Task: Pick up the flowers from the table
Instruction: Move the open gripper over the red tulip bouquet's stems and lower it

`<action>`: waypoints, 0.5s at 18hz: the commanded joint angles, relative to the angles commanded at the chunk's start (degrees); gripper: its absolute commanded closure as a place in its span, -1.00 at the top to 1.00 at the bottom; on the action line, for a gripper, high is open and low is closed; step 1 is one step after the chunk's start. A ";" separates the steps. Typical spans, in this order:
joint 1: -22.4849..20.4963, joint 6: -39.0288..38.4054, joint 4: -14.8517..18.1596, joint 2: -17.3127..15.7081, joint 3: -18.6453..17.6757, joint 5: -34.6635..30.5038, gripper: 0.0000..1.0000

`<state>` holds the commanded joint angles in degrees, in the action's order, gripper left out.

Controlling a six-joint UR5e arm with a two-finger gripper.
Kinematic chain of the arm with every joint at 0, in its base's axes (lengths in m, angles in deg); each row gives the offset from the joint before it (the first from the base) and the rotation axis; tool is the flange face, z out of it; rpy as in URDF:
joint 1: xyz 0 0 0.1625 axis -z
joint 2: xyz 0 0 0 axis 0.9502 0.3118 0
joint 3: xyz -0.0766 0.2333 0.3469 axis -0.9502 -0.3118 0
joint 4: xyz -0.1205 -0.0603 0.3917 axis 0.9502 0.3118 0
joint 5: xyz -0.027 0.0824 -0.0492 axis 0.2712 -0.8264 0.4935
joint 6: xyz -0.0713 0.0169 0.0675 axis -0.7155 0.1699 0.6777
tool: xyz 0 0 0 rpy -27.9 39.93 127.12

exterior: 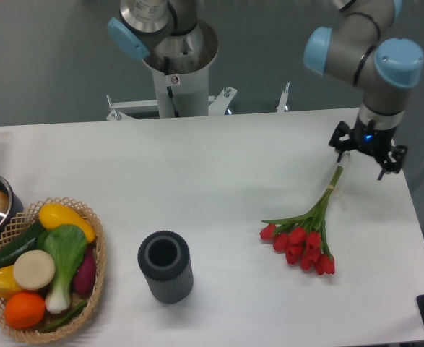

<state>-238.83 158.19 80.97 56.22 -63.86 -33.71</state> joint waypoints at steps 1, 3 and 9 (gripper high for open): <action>1.40 -0.26 -0.35 0.52 0.00 -2.53 1.00; 4.21 -1.57 -0.27 1.40 0.35 -7.72 1.00; 8.27 -8.44 -0.18 4.57 1.84 -8.88 1.00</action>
<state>-230.57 149.75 80.79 60.79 -62.02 -42.60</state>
